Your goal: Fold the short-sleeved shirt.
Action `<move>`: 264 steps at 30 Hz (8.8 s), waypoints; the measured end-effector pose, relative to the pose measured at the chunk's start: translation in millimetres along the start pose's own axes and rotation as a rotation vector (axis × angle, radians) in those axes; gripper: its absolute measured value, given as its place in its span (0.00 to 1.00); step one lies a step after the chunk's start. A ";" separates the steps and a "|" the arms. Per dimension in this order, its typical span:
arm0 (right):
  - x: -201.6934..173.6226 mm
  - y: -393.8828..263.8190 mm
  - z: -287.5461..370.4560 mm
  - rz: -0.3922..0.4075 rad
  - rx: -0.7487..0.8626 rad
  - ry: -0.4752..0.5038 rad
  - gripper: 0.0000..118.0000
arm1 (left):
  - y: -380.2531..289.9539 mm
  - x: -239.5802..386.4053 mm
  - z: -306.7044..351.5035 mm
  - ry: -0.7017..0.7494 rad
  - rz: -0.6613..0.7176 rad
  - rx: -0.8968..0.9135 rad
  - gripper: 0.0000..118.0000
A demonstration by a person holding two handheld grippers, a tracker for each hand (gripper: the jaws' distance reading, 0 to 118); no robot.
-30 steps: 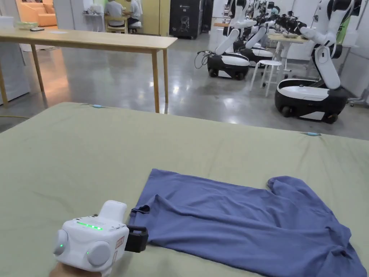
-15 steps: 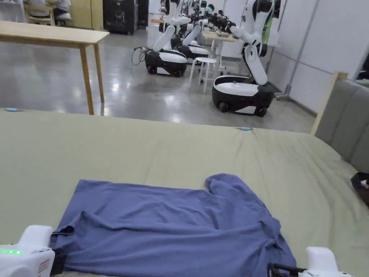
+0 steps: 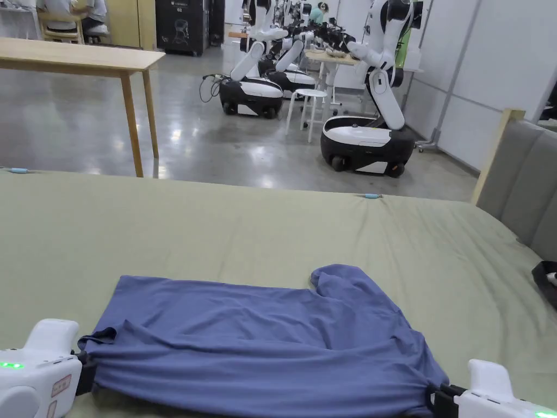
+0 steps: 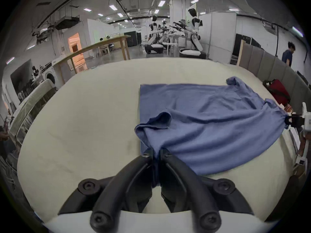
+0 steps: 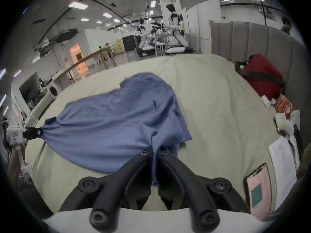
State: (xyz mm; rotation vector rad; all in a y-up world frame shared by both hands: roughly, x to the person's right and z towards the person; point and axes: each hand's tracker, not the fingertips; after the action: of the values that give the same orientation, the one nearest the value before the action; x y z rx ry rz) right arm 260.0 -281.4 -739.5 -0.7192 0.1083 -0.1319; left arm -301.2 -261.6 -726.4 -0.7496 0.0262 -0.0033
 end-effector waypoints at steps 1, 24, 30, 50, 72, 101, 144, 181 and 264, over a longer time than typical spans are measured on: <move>-2.1 4.0 8.9 -0.001 0.023 0.007 0.05 | 3.3 -1.4 8.0 -0.006 -0.001 0.017 0.04; 0.8 -96.6 105.1 0.108 -0.049 0.009 0.13 | -119.1 -12.9 117.0 -0.072 0.082 -0.012 0.19; -23.6 -60.4 158.0 0.148 0.206 0.022 1.00 | -97.7 6.6 183.6 -0.024 0.008 0.329 1.00; -81.9 5.5 90.5 0.150 0.331 0.101 0.03 | -3.7 -9.8 41.2 0.007 -0.017 0.091 0.05; -1.8 106.1 -164.7 0.132 -0.140 -0.126 1.00 | 45.1 -11.0 -106.8 0.012 -0.034 -0.156 0.05; -5.5 -31.1 98.3 0.333 0.057 -0.044 0.02 | -75.4 -14.5 136.1 -0.087 -0.031 0.041 0.03; -134.6 -71.1 136.8 0.287 0.368 0.116 0.00 | -163.8 -100.7 126.1 -0.452 0.724 0.084 1.00; -138.0 -77.5 154.1 0.266 0.371 0.137 0.00 | -69.1 170.8 91.2 -0.156 -0.299 0.067 0.08; -118.2 -88.5 161.3 0.187 0.330 0.153 0.00 | -85.6 -4.0 107.1 -0.236 0.344 0.149 0.10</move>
State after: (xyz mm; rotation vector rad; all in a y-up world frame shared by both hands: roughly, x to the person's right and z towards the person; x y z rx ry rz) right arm 159.3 -224.0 -554.0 -0.3667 0.2927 -0.0240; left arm -301.9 -251.2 -589.6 -0.5850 -0.0697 0.4065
